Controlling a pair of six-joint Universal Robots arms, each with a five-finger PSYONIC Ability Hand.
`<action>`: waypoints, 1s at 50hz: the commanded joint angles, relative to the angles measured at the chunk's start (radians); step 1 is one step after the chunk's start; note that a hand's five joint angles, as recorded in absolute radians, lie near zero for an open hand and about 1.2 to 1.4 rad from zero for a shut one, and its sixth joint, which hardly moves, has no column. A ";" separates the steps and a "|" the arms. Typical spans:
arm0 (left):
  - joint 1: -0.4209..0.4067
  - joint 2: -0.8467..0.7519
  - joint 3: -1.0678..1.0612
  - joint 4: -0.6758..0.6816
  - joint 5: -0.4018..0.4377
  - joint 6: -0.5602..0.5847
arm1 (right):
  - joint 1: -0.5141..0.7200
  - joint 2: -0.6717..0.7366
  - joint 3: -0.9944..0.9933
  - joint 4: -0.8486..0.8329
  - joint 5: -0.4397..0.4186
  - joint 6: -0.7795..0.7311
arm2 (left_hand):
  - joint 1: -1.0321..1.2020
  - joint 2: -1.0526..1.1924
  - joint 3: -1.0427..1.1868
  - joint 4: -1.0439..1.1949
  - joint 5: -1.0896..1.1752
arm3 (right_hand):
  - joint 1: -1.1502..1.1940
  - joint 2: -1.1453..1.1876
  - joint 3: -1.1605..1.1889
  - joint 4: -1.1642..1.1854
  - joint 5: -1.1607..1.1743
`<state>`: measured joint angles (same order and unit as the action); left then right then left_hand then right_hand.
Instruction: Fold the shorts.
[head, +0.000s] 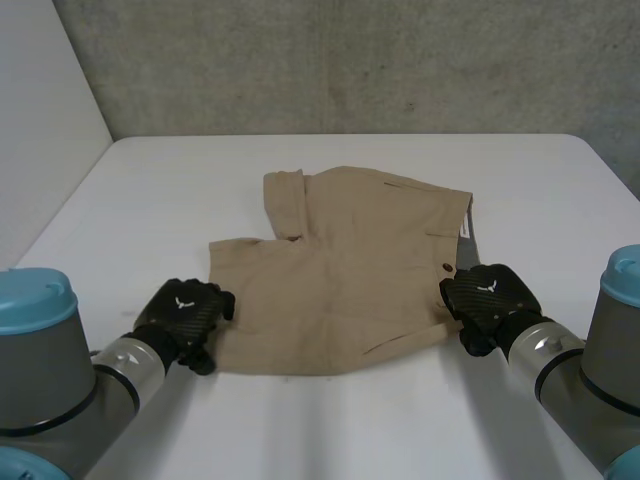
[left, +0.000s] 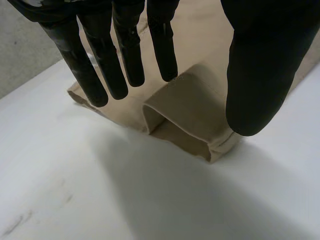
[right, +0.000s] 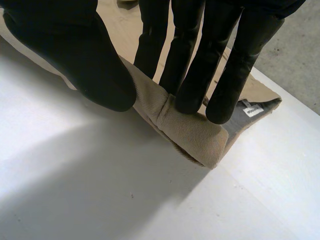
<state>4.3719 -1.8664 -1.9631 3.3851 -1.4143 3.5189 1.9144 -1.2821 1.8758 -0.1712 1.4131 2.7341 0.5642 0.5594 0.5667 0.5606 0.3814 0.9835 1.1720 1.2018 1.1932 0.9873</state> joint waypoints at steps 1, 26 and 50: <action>-0.011 -0.045 0.026 -0.001 0.000 0.000 | 0.000 -0.002 0.000 -0.001 0.001 -0.001 | 0.227 0.232 0.225 0.231 0.235 | 0.413 0.224 0.194 0.203 0.234; -0.018 0.510 0.145 -0.041 -0.009 0.003 | 0.002 -0.393 -0.237 0.122 0.033 -0.128 | 0.832 0.837 0.830 0.836 0.840 | 0.413 0.224 0.194 0.203 0.234; -0.023 0.035 0.467 -0.306 -0.006 -0.024 | 0.003 -0.001 -0.609 0.558 0.047 -0.300 | 0.832 0.837 0.830 0.836 0.840 | 0.413 0.224 0.194 0.203 0.234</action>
<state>4.3500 -1.5819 -1.5837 3.0780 -1.4178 3.4880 1.9132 -1.4658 1.3094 0.3914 1.4600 2.4564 1.1156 1.1957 1.1897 1.1995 0.9779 0.9835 1.1720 1.2018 1.1932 0.9873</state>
